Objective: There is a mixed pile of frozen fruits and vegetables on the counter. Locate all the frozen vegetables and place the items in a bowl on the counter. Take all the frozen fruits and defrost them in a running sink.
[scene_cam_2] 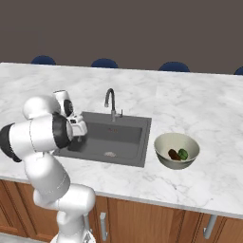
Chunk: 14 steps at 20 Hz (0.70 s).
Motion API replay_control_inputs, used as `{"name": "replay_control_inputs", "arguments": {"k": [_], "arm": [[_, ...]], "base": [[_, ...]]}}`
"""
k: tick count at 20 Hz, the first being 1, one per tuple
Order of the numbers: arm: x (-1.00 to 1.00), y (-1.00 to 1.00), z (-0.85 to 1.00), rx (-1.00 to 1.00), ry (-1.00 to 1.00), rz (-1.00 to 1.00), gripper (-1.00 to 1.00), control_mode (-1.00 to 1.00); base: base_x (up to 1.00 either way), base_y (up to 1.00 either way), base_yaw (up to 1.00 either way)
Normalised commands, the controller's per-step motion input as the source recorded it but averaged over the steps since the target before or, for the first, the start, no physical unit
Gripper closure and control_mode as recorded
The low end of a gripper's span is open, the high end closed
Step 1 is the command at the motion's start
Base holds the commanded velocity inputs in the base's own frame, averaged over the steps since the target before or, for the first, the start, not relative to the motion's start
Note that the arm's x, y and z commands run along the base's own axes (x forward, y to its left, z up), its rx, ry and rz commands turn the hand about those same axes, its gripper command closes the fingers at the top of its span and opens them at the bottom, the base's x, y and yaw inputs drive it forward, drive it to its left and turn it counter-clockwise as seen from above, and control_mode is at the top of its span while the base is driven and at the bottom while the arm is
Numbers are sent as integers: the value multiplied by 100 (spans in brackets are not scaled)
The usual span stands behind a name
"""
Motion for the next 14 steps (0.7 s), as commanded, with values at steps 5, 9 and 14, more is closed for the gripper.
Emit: {"name": "replay_control_inputs", "arguments": {"k": [5,9,14], "arm": [[24,91,-14,-1,-2,12,-100,-100],[29,60,-37,9,4,18,-100,-100],[28,62,-25,8,1,15,-100,-100]], "base": [[0,0,0],[0,0,0],[0,0,0]]}}
